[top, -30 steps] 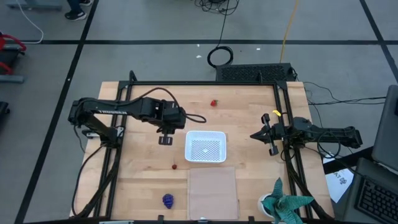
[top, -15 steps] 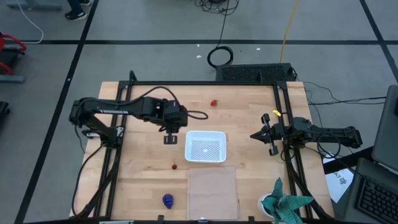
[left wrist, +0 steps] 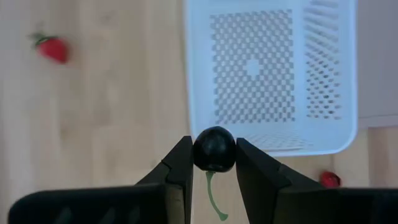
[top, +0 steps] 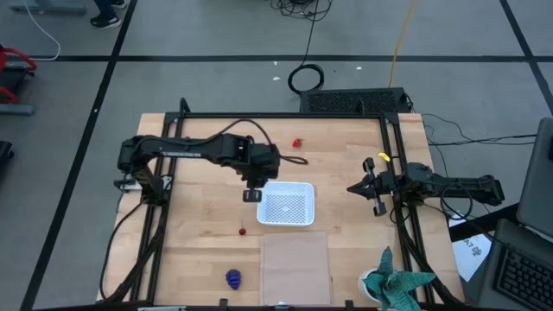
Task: Pick and placing Produce into tupperware
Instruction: Put the black cherry into the white bin, then put the red strawberry into the white bin
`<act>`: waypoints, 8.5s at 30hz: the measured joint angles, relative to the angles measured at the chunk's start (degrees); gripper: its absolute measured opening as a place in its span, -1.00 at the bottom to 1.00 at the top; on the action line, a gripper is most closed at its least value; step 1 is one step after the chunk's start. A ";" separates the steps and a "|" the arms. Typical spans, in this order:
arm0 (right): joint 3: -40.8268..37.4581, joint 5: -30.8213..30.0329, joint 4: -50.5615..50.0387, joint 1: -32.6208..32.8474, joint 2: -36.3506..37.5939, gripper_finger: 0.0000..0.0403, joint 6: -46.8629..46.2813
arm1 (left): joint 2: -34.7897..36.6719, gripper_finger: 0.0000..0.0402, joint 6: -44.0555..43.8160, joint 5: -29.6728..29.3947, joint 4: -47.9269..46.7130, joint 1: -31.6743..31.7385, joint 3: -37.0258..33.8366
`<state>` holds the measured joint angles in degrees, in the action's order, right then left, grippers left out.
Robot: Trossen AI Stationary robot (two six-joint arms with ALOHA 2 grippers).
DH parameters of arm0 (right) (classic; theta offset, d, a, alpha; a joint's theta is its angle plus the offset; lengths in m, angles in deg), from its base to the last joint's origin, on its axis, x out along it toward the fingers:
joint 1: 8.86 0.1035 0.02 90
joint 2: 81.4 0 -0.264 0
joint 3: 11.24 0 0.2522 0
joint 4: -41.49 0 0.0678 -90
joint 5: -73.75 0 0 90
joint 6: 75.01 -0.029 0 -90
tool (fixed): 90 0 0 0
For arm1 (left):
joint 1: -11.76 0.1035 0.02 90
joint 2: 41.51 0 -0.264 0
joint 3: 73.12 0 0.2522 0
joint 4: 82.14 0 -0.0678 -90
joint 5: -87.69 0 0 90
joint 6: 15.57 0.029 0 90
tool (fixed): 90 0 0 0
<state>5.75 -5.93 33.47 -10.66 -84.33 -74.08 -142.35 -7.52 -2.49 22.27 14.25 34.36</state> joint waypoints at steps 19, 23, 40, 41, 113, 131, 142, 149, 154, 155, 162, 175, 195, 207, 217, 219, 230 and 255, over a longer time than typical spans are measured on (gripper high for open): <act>0.00 0.00 -0.18 -0.01 -0.32 -1.00 -0.35 | -13.95 -0.56 1.47 5.17 1.58 -2.23 11.53; 0.00 0.00 -0.18 -0.01 -0.34 -1.00 -0.46 | -14.59 -0.56 -2.38 5.13 3.09 -4.22 11.54; 0.00 0.00 -0.44 0.01 -0.65 -1.00 -0.70 | -22.11 -0.56 -7.12 -0.05 4.33 -6.87 11.49; 0.00 0.00 -0.44 0.01 -0.65 -1.00 -0.70 | -22.10 -0.56 -7.12 -0.13 4.45 -6.87 11.28; 0.00 0.00 -0.90 0.01 -0.69 -1.00 -0.70 | -21.98 -0.17 -2.77 0.68 12.47 -5.26 2.27; -0.01 0.02 -0.87 0.01 -0.67 -1.00 -0.90 | -21.85 -0.13 -1.41 -0.06 5.09 -5.26 8.18; 0.00 0.04 -1.77 0.01 -0.67 -1.00 -1.72 | -21.83 -0.90 -0.98 -0.30 3.11 -5.26 11.40; 0.00 0.04 -1.77 0.01 -0.67 -1.00 -1.77 | -21.83 -0.97 1.65 -0.47 3.10 -5.34 11.40; 0.00 0.04 -1.76 0.01 -0.67 -1.00 -1.77 | -18.92 -0.97 1.68 -4.33 -0.32 -5.37 11.44; 0.00 0.04 -1.79 0.01 -0.67 -1.00 -1.77 | -17.60 -0.97 1.17 -5.34 -0.37 -5.37 11.51; -0.02 0.04 -1.77 0.01 -0.68 -1.00 -1.77 | -7.88 -0.99 -1.28 -11.93 -0.05 -6.00 10.53; 0.00 0.04 -1.66 0.01 -1.59 -1.00 -1.77 | 11.34 -1.00 -1.16 -0.07 28.46 -3.18 -18.45; 0.00 0.02 -0.29 0.01 -2.42 -1.00 -1.77 | 46.43 -1.00 -10.32 -5.06 57.54 2.06 -60.44; 0.00 0.01 0.04 0.01 -2.88 -1.00 -3.49 | 59.85 -1.00 -7.58 -15.15 67.93 -1.33 -74.01; -0.02 0.15 -0.04 0.01 -2.88 -1.00 -4.39 | 67.82 -1.00 -1.11 -17.74 68.22 -2.69 -76.33; 0.00 0.17 -0.09 0.01 -2.88 -1.00 -4.39 | 68.54 -1.00 -1.04 -17.65 71.41 -2.42 -79.05; 0.00 0.20 -0.06 0.01 -2.90 -1.00 -4.35 | 70.10 -1.00 -4.52 -11.61 87.01 -0.87 -91.53; 0.00 0.22 -0.44 0.01 -2.90 -1.00 -3.23 | 77.93 -0.99 0.88 -0.30 82.91 -0.91 -92.51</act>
<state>5.75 -5.71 33.03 -10.65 -87.22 -77.32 -64.42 -6.64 -2.80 105.19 13.34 -58.14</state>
